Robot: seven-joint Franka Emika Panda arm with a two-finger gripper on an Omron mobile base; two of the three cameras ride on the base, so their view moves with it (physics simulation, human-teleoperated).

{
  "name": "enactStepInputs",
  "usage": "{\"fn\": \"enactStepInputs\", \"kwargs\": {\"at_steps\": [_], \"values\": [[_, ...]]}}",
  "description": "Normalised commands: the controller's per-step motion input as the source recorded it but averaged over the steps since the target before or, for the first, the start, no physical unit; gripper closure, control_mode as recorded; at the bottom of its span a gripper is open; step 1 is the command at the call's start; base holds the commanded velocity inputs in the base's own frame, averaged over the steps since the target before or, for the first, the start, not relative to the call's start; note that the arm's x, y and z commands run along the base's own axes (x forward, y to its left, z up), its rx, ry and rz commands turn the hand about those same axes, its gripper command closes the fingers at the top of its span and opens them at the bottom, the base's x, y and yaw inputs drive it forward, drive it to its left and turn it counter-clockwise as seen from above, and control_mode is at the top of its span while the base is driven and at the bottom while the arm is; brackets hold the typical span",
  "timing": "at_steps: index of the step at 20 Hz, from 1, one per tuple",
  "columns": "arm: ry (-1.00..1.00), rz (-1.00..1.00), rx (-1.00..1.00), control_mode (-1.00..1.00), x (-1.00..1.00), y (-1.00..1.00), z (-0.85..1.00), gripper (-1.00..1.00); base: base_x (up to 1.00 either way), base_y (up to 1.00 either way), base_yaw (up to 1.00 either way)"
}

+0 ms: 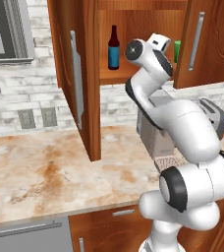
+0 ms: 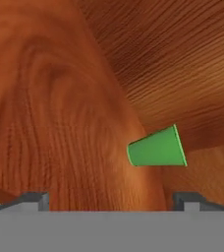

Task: Open the cabinet directly in front. Then move the beer and the cup to the dining counter with the candle on it.

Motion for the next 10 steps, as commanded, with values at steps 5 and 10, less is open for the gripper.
{"fn": "enactStepInputs", "kwargs": {"at_steps": [5,10], "values": [[0.16,0.0,0.0,-1.0,0.14,-0.84,0.0,-1.0,0.0,0.0,0.0],[0.04,0.0,0.0,-1.0,-0.15,-0.55,0.0,-1.0,0.0,0.0,0.0]]}}
